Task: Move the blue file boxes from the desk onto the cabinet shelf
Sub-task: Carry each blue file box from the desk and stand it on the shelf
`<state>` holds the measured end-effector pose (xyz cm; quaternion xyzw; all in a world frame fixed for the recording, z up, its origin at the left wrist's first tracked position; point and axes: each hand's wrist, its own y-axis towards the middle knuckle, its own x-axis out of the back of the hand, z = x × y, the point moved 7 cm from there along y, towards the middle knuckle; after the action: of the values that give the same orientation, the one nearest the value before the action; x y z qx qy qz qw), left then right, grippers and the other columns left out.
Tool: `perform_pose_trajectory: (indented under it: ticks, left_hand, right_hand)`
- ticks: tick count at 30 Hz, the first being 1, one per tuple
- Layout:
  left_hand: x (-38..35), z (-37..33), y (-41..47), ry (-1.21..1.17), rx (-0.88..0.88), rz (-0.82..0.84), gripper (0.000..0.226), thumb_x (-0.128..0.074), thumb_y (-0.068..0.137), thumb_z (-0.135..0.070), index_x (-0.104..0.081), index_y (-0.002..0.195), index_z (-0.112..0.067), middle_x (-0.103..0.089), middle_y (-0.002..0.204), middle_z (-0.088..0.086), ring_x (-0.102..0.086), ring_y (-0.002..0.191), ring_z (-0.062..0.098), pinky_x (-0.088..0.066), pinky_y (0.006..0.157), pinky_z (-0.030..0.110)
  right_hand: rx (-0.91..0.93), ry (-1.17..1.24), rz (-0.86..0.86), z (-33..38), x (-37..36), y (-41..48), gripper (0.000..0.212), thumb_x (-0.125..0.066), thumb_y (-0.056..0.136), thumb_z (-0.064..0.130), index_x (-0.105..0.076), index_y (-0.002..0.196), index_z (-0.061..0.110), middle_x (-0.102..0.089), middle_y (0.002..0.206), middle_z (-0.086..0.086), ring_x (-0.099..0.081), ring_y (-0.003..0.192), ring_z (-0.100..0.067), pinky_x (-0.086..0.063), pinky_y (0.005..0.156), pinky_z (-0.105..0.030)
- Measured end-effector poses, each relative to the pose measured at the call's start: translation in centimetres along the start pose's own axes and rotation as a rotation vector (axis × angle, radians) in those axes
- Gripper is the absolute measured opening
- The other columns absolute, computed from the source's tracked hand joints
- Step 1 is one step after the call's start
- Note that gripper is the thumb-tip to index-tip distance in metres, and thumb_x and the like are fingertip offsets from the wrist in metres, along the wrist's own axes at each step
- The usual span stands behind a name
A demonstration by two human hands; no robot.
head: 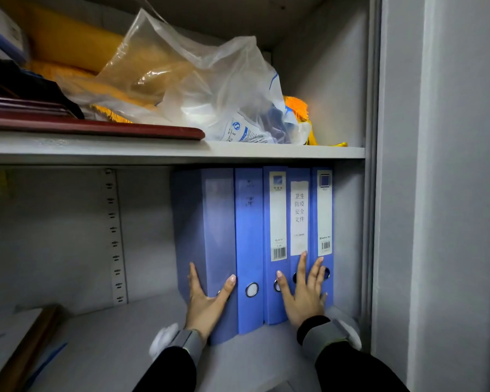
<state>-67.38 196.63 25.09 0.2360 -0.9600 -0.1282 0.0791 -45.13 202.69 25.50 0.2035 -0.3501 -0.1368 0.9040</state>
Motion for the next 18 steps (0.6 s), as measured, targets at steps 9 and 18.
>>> perform_pose_trajectory:
  ticks: [9,18]
  left_hand:
    - [0.9,-1.3,-0.5,-0.006,-0.037,0.005,0.119,-0.076,0.069,-0.048,0.009,0.150,-0.029,-0.012,0.160,0.000,-0.019,0.146,0.019,-0.021,0.119,0.042]
    - [3.2,-5.4,-1.6,-0.018,-0.202,-0.020,0.128,-0.074,0.049,-0.071,-0.001,0.149,-0.037,-0.011,0.160,-0.008,-0.018,0.146,0.013,-0.023,0.118,0.044]
  right_hand:
    - [-0.031,-0.084,0.151,-1.0,2.5,0.8,0.076,-0.034,0.083,0.067,0.018,0.135,0.047,0.024,0.153,-0.002,0.007,0.143,-0.028,-0.013,0.111,-0.059]
    - [0.187,0.023,0.014,4.6,3.8,-1.3,0.068,-0.033,0.092,0.051,0.018,0.135,0.042,0.016,0.154,0.006,0.011,0.143,-0.017,-0.001,0.115,-0.048]
